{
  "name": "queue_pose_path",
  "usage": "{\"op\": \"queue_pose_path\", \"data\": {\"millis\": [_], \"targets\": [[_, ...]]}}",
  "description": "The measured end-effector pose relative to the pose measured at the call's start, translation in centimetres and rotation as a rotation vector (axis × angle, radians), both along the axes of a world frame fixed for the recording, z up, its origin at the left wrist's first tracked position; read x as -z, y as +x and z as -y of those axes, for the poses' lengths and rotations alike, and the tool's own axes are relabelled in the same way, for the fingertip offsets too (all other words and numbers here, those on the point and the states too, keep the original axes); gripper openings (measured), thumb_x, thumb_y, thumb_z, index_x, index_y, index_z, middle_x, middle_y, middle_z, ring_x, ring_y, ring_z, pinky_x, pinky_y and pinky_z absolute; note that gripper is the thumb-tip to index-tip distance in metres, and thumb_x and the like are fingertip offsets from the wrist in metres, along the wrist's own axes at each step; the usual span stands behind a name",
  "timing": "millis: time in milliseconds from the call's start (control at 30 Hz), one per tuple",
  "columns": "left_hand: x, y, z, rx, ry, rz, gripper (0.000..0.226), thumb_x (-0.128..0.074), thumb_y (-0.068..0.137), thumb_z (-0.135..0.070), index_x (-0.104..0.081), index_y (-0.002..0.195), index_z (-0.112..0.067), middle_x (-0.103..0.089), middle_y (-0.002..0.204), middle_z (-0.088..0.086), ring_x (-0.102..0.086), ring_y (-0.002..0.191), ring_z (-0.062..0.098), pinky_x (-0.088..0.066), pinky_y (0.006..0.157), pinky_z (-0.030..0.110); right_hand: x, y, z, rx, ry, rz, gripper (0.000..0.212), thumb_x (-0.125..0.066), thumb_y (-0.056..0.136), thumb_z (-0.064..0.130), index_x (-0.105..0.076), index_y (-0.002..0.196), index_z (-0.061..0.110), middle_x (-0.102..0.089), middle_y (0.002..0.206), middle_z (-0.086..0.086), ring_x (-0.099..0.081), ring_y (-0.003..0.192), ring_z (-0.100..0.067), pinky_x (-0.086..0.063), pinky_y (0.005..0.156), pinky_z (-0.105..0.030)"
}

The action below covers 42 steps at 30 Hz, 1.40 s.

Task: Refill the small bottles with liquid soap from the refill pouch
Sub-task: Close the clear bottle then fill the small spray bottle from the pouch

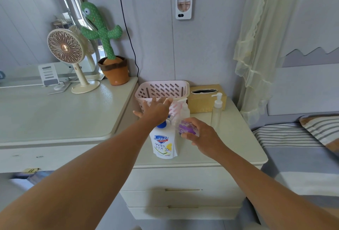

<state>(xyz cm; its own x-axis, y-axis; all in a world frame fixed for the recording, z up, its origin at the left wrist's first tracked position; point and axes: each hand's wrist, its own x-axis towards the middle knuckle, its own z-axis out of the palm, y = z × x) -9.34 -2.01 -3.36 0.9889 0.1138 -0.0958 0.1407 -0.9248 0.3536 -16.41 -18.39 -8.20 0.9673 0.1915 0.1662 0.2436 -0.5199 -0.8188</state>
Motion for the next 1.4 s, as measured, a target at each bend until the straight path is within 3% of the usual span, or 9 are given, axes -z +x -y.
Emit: {"op": "queue_pose_path", "data": {"millis": [200, 333, 467, 767, 967, 1200, 1400], "targets": [[-0.6, 0.0, 0.1, 0.022, 0.026, 0.022, 0.045, -0.016, 0.103, -0.038, -0.013, 0.148, -0.045, 0.002, 0.161, -0.001, 0.013, 0.145, 0.037, 0.006, 0.105, 0.073, -0.2, 0.1, -0.1, 0.001, 0.002, 0.005, 0.045, -0.062, 0.09, 0.028, -0.048, 0.132, 0.022, -0.055, 0.128, 0.0, -0.054, 0.112, -0.015, -0.055, 0.085, -0.029], [0.6, 0.0, 0.0, -0.013, -0.03, 0.007, 0.046, -0.012, 0.102, -0.046, -0.017, 0.148, -0.044, -0.001, 0.161, -0.002, 0.013, 0.146, 0.034, 0.008, 0.105, 0.072, 0.5, 0.1, -0.1, 0.009, -0.01, 0.003, 0.046, -0.063, 0.089, 0.027, -0.047, 0.133, 0.023, -0.055, 0.127, -0.001, -0.054, 0.109, -0.015, -0.054, 0.083, -0.027], [0.4, -0.4, 0.2, 0.021, 0.011, -0.01, 0.044, -0.013, 0.103, -0.04, -0.017, 0.147, -0.045, 0.0, 0.161, 0.0, 0.012, 0.145, 0.037, 0.006, 0.105, 0.073, 0.9, -0.1, 0.0, 0.011, -0.002, -0.01, 0.046, -0.064, 0.088, 0.029, -0.048, 0.131, 0.024, -0.055, 0.128, -0.002, -0.055, 0.109, -0.016, -0.055, 0.087, -0.035], [-0.5, 0.2, -0.1, 0.022, -0.024, -0.008, 0.054, -0.011, 0.098, -0.058, -0.017, 0.149, -0.041, 0.003, 0.161, -0.004, 0.015, 0.146, 0.032, 0.012, 0.104, 0.069, 0.0, -0.3, 0.0, 0.005, 0.004, 0.025, 0.044, -0.063, 0.089, 0.029, -0.049, 0.131, 0.024, -0.055, 0.124, 0.0, -0.054, 0.108, -0.013, -0.055, 0.086, -0.033], [0.7, -0.3, -0.1, 0.032, 0.019, -0.005, 0.045, -0.015, 0.103, -0.041, -0.018, 0.148, -0.044, 0.001, 0.161, 0.0, 0.013, 0.145, 0.036, 0.007, 0.104, 0.074, 0.9, -0.2, -0.1, 0.016, -0.031, 0.004, 0.047, -0.063, 0.089, 0.03, -0.048, 0.132, 0.023, -0.055, 0.126, -0.003, -0.056, 0.107, -0.016, -0.056, 0.085, -0.036], [-0.4, 0.8, -0.3, 0.006, -0.024, -0.019, 0.051, -0.011, 0.1, -0.054, -0.015, 0.149, -0.042, 0.003, 0.161, -0.002, 0.015, 0.145, 0.034, 0.011, 0.105, 0.071, -0.2, -0.1, -0.1, 0.008, -0.018, 0.031, 0.045, -0.062, 0.09, 0.029, -0.048, 0.131, 0.023, -0.055, 0.124, 0.001, -0.052, 0.105, -0.011, -0.055, 0.086, -0.033], [0.5, 0.1, -0.2, 0.014, 0.007, 0.002, 0.046, -0.013, 0.102, -0.046, -0.015, 0.148, -0.045, 0.001, 0.161, -0.002, 0.014, 0.145, 0.034, 0.008, 0.105, 0.072, 0.5, 0.0, -0.2, 0.015, -0.035, 0.021, 0.046, -0.063, 0.089, 0.029, -0.048, 0.132, 0.023, -0.055, 0.126, -0.001, -0.055, 0.107, -0.014, -0.055, 0.084, -0.031]]}}
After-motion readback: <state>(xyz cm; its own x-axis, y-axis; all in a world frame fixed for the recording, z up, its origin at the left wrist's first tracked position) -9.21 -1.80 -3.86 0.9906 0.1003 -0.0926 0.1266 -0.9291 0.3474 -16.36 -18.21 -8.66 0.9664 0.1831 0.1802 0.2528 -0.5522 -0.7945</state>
